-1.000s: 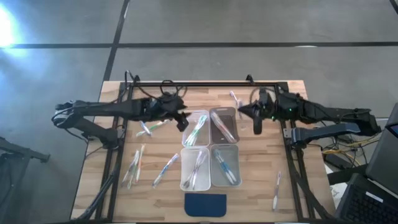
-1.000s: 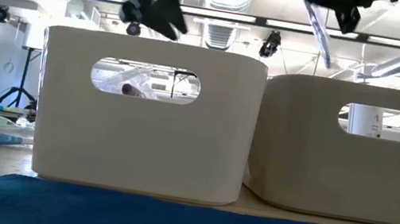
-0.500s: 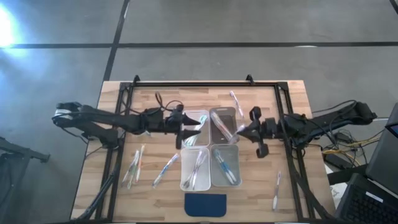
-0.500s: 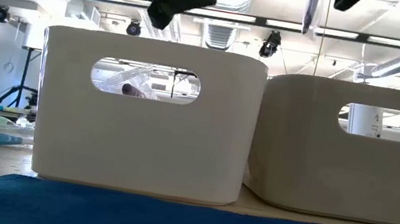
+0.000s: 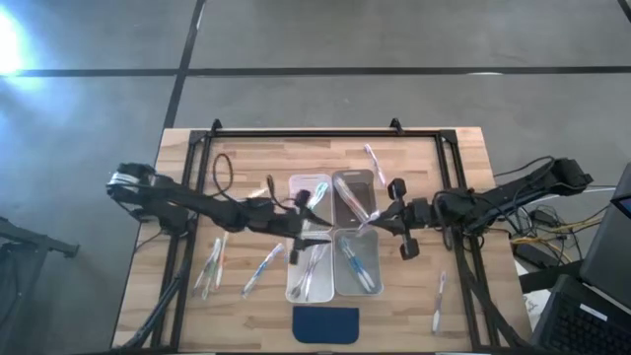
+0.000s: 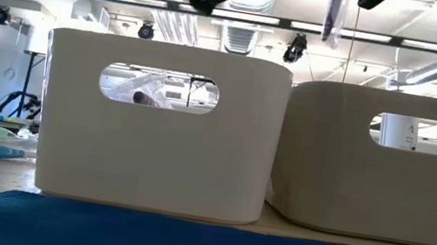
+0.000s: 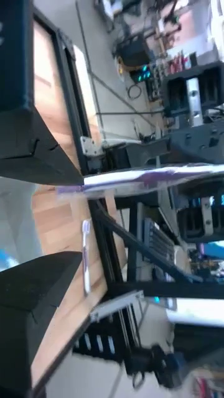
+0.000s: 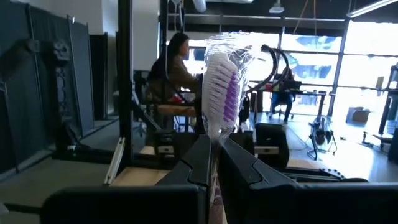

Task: Pick & Place Toothbrushes
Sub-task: Put the violet toothbrush into the white bin

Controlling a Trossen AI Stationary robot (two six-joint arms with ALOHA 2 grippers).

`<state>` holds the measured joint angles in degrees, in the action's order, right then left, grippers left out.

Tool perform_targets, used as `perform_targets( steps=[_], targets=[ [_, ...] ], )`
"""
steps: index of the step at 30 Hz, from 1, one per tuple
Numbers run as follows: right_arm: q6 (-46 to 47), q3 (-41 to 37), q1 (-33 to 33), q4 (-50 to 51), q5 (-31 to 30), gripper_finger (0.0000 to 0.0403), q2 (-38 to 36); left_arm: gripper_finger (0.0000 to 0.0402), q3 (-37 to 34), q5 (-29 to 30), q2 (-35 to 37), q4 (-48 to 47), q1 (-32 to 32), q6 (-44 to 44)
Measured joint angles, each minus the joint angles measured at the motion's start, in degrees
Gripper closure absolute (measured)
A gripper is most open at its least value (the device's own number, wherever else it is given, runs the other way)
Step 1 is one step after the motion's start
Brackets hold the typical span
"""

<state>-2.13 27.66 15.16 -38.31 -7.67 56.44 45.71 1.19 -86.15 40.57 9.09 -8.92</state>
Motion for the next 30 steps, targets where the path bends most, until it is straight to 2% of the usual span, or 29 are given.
perform_targets(
  steps=[4, 9, 22, 26, 30],
  targets=[
    [0.2, 0.5, 0.1, -0.3, 0.0, 0.0392, 1.9, 0.0213, 4.6, 4.0, -4.9, -0.1, 0.8, -2.3],
    [-1.3, 2.2, 0.4, -1.3, 0.1, 0.0392, 5.2, 0.0213, 8.7, 4.7, -8.6, -0.2, 0.8, -3.0],
    [-5.3, 8.6, 1.9, -1.7, 0.3, 0.0393, 13.2, 0.0217, 10.2, 4.7, -9.7, -1.6, 0.8, -2.5],
    [-6.5, 9.6, 2.5, -1.7, 0.3, 0.0392, 14.3, 0.0241, 10.1, 4.7, -9.6, -2.6, 0.8, -2.4],
    [-6.7, 9.9, 2.5, -1.5, 0.2, 0.0393, 15.3, 0.0289, 10.2, 4.5, -9.6, -2.7, 0.8, -2.4]
  ],
)
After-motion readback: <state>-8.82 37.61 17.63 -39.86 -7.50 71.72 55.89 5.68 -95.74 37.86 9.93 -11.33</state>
